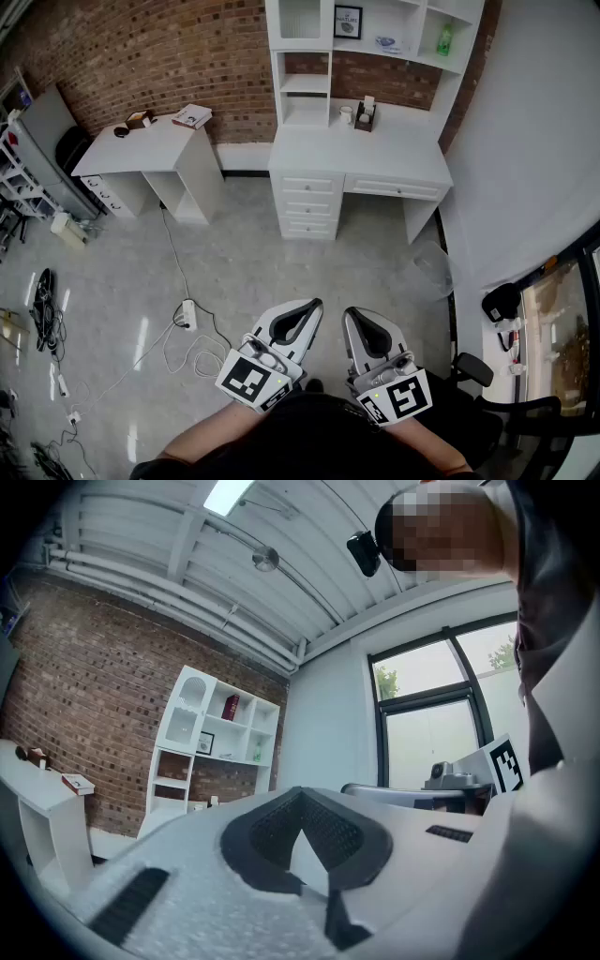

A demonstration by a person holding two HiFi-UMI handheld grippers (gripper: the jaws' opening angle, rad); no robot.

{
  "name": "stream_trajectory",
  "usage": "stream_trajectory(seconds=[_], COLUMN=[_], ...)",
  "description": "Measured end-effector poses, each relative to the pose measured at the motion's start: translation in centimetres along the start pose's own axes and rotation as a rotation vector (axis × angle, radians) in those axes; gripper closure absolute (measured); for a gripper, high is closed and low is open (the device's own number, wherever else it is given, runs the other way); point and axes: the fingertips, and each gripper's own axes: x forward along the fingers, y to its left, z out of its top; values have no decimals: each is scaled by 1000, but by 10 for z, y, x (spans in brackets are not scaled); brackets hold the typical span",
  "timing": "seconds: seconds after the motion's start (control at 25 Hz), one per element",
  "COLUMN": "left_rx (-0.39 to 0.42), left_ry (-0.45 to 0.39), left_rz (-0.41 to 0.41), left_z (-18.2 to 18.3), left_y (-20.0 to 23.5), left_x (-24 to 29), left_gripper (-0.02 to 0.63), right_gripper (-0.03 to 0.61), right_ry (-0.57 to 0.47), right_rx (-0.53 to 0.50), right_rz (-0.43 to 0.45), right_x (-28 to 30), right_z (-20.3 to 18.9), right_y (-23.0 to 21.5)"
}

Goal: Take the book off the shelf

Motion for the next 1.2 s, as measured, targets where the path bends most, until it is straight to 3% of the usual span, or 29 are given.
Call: stream_trajectory(seconds=[0.44,0.88,1.2], left_rx=[-20,-17,-16], left_ry=[-17,-35,-35], left_rz=[-42,-145,-197], left_z=[-4,18,29], left_y=[32,129,195], left_x=[3,23,24], left_gripper=[609,609,609], right_gripper=[560,558,558], right_ry=[12,10,9], right_rx=[4,-2,-13], right_rz=[-5,-71,-99], right_x=[37,150,218], right_z=[-11,-13,-18], right_y=[4,-6,10])
